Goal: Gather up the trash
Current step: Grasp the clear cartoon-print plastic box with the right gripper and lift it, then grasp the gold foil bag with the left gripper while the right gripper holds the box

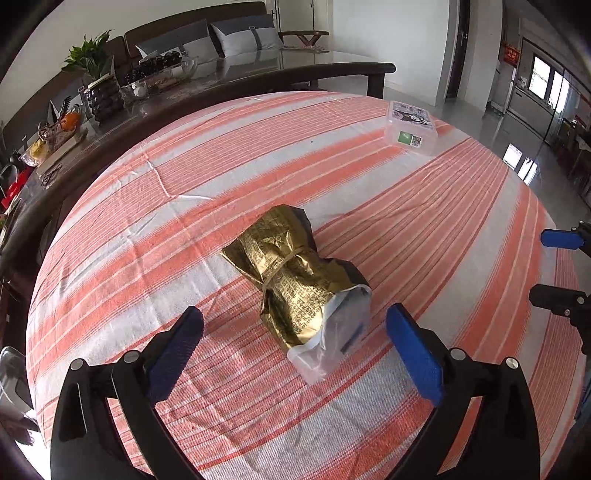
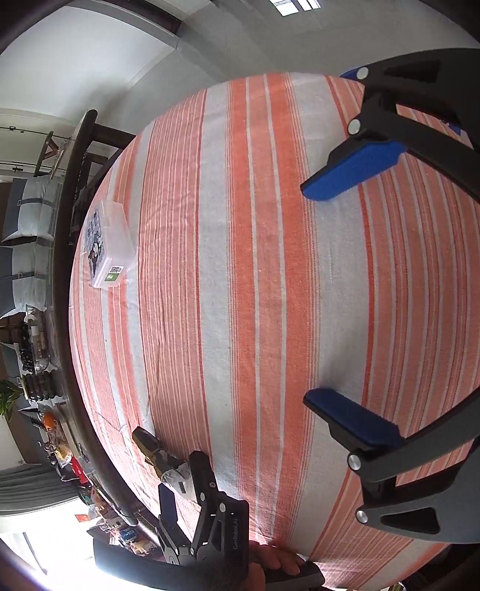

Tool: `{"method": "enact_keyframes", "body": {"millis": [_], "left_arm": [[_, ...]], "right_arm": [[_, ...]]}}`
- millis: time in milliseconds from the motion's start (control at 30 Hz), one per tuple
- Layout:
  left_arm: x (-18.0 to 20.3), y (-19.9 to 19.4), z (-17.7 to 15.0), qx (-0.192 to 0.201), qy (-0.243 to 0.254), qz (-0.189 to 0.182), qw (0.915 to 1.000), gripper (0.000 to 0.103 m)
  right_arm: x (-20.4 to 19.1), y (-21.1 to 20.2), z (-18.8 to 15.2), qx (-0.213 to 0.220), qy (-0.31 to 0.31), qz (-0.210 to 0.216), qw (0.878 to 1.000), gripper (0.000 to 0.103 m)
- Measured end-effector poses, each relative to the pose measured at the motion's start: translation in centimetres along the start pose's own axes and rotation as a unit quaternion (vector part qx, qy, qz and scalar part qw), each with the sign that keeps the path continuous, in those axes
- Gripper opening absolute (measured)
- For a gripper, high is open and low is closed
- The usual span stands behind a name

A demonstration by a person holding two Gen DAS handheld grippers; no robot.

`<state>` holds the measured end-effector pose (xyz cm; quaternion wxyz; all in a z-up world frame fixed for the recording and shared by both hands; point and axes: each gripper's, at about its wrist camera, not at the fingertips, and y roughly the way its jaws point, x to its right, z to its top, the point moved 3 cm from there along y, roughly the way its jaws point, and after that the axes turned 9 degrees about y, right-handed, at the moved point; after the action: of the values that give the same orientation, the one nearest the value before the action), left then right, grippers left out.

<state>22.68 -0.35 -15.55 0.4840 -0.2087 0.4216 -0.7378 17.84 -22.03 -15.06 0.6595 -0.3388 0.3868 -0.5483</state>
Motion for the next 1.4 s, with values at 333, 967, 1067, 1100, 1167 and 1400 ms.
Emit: {"method": "enact_keyframes", "body": {"millis": [333,967,1067,1100,1167,1400], "left_arm": [[0.0,0.1,-0.2,0.001,-0.007,-0.004,1.0000,0.099],[0.0,0.1,-0.2,0.001,-0.008,-0.004,1.0000,0.099],[0.0,0.1,-0.2,0.001,-0.008,-0.004,1.0000,0.099],[0.0,0.1,-0.2,0.001,-0.008,-0.004,1.0000,0.099],[0.0,0.1,-0.2,0.001,-0.008,-0.004,1.0000,0.099],[-0.2,-0.2,-0.4,0.005,-0.006,-0.014,0.9999,0.099]], "right_arm": [[1.1,5.4,15.2,0.011,0.229,0.024,0.973,0.098],[-0.9,5.9,12.8,0.036,0.141,-0.039,0.989,0.069],[-2.4,4.7,10.0,0.035,0.108,-0.016,0.993,0.069],[-2.9,4.3,8.9,0.037,0.099,-0.007,0.994,0.069],[-3.8,3.4,6.6,0.041,0.078,-0.001,0.996,0.069],[-4.9,0.4,0.4,0.061,0.046,0.012,0.997,0.069]]}}
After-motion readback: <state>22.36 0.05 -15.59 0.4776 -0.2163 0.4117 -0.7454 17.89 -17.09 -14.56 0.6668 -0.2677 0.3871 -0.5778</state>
